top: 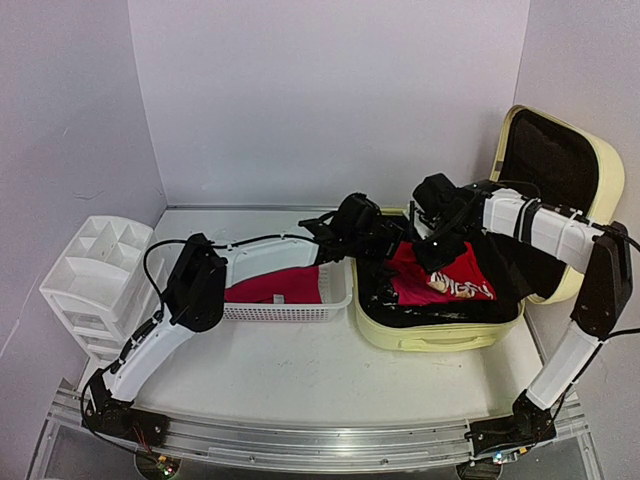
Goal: Open, take out, and arrange the luggage
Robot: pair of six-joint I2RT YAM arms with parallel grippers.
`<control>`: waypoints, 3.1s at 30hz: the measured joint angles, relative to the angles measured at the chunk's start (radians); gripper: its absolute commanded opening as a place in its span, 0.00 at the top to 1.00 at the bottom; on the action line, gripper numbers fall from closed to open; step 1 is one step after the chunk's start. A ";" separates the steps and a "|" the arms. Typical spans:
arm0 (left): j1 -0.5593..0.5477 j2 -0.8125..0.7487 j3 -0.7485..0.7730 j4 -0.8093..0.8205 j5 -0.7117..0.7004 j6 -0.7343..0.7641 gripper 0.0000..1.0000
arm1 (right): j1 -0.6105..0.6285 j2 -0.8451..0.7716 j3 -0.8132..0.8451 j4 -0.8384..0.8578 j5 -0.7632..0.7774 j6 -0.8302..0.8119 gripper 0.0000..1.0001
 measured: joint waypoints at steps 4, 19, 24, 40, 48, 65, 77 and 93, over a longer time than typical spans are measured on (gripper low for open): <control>-0.006 0.036 0.058 -0.022 -0.046 -0.003 0.28 | 0.000 -0.006 -0.003 0.007 -0.009 -0.003 1.00; -0.026 0.136 0.178 0.030 -0.106 -0.001 0.41 | 0.000 -0.007 -0.023 0.024 -0.026 -0.002 1.00; -0.032 0.139 0.175 0.028 -0.106 0.010 0.27 | 0.000 -0.020 -0.023 0.024 -0.028 -0.002 1.00; -0.041 0.138 0.140 0.015 -0.105 0.088 0.87 | -0.001 -0.052 -0.037 0.024 -0.022 -0.001 1.00; -0.035 0.137 0.141 0.050 -0.104 0.219 1.00 | -0.001 -0.082 -0.064 0.036 -0.031 0.016 0.78; -0.013 -0.051 -0.068 -0.014 -0.150 0.565 1.00 | -0.001 -0.354 -0.064 -0.097 0.050 0.068 0.45; -0.006 -0.277 -0.263 -0.056 -0.142 0.702 1.00 | -0.001 -0.381 -0.065 -0.145 0.089 0.068 0.45; 0.192 -0.638 -0.689 -0.146 -0.010 0.916 1.00 | -0.001 -0.402 -0.065 -0.171 0.079 0.080 0.37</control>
